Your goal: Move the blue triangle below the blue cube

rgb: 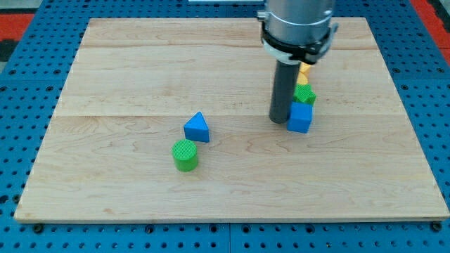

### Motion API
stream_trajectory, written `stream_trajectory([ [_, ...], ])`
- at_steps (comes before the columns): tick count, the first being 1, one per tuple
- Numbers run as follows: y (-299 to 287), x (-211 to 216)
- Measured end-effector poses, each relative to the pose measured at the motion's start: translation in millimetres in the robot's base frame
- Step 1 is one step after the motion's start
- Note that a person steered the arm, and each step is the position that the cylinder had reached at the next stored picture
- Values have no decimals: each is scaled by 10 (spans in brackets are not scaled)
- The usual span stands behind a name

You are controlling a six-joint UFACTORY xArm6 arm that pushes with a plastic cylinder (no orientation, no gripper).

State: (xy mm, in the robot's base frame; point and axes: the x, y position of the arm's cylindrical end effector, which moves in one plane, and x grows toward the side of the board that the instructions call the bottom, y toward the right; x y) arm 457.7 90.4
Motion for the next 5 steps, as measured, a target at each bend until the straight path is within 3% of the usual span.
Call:
stream_trajectory([
  [1,-206,98],
  [2,-593,-461],
  [3,-1283,-644],
  [4,-1778,-142],
  [5,-1680,270],
])
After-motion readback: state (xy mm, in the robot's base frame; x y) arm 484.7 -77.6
